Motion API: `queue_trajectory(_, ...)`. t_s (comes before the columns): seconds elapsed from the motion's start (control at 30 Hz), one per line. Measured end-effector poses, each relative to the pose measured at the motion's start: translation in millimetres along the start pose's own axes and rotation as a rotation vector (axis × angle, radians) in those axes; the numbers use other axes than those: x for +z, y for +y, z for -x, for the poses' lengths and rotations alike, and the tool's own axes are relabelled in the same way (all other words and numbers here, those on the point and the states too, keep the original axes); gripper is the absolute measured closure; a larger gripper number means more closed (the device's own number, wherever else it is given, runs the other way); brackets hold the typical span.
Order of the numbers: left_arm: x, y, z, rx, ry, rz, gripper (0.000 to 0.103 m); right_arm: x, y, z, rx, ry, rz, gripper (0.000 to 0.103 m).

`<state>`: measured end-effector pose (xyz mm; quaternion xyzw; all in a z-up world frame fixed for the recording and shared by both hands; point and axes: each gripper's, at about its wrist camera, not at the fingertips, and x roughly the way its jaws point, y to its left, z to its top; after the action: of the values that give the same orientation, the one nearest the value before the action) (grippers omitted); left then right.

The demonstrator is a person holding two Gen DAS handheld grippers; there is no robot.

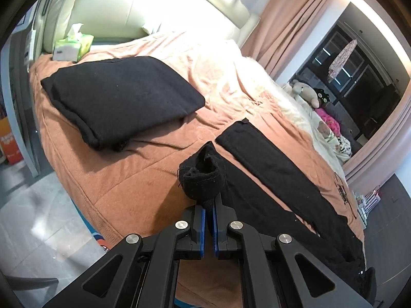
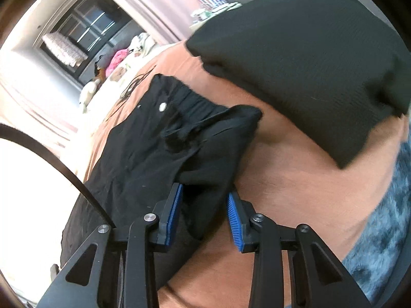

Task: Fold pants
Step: 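Grasp one trouser hem with the left gripper while the right gripper grasps the other hem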

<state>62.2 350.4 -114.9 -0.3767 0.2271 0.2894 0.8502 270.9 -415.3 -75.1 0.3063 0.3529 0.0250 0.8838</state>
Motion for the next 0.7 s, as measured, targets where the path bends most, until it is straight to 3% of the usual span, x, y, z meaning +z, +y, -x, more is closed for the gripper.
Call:
queue_trajectory(0.17, 0.5, -2.9, 3.2, 0.005, -0.010, -0.003, 0.099, -4.2, -15.4, -4.2, 0.030, 0.022, -0.068, 0.064)
queue_trajectory(0.3, 8.1, -8.1, 3.3, -0.006, -0.010, -0.014, 0.099, 10.5, -7.7, -7.1, 0.024, 0.022, -0.042, 0.062)
queue_trajectory(0.33, 10.4, -10.1, 3.6, -0.009, -0.012, -0.018, 0.099, 11.4, -5.9, -6.7, 0.023, 0.022, -0.039, 0.075)
queue_trajectory(0.37, 13.7, -14.3, 4.7, -0.013, -0.019, -0.029, 0.099, 16.1, -2.4, -4.6, 0.028, 0.021, -0.036, 0.096)
queue_trajectory(0.47, 21.5, -24.1, 6.9, -0.022, -0.035, -0.056, 0.099, 24.7, 7.3, 8.0, 0.050, -0.014, -0.015, 0.102)
queue_trajectory(0.7, 53.7, -52.4, 0.5, -0.039, -0.066, -0.100, 0.099, 50.6, 34.4, 46.1, 0.122, -0.113, 0.020, 0.103)
